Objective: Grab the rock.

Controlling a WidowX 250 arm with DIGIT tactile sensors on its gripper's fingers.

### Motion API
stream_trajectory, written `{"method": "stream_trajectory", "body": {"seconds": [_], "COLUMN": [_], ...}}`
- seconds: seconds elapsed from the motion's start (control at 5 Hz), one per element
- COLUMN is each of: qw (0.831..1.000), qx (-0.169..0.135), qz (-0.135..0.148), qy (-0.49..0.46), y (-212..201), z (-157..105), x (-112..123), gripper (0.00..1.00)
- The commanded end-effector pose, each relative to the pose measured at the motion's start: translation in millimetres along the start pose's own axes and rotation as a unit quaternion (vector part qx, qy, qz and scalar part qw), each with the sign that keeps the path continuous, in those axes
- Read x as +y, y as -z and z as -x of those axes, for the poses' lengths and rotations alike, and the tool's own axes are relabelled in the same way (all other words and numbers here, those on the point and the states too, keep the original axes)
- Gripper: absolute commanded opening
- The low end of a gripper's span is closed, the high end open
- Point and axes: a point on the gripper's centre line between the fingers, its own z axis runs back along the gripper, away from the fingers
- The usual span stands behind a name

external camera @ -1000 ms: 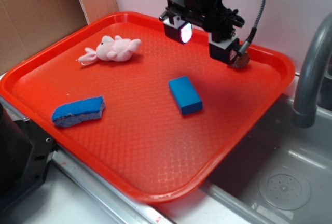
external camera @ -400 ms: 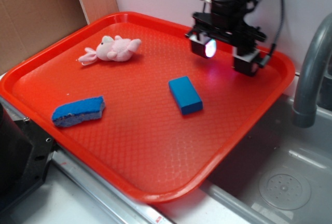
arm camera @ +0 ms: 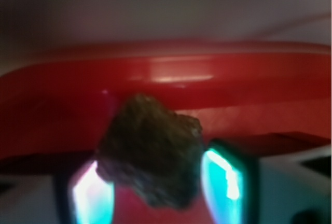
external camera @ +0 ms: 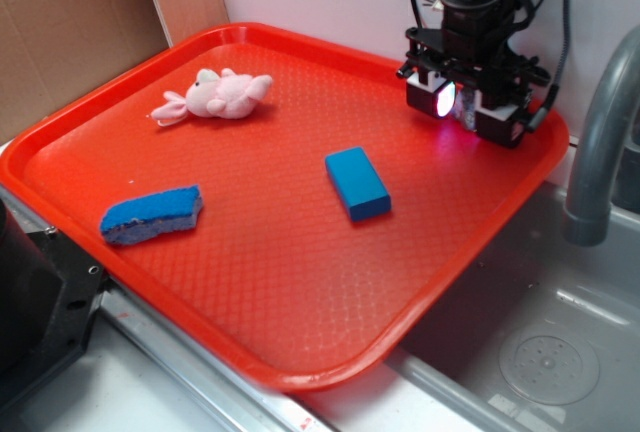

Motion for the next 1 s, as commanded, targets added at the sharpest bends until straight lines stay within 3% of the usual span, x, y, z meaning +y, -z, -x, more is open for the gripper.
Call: {"method": "stream_trajectory", "body": {"seconds": [0.0,0.2,0.4,0.6,0.8], "qw": [0.992,0.989,0.992,0.989,0.987], "qx": [-0.126,-0.140,-0.127,-0.147,-0.160], "qz": [0.010,0.018,0.006,0.001,0.005], "qy": [-0.021,-0.035,-0.025,-0.020,-0.006], "y": [-100.4,-138.5,-160.1,-139.3,-116.1], "z": [44.8,73.8,89.4,72.2,51.2], "x": [39.9,60.8,71.9,65.0,50.6], "gripper": [0.00,0.00,0.00,1.00,1.00]}}
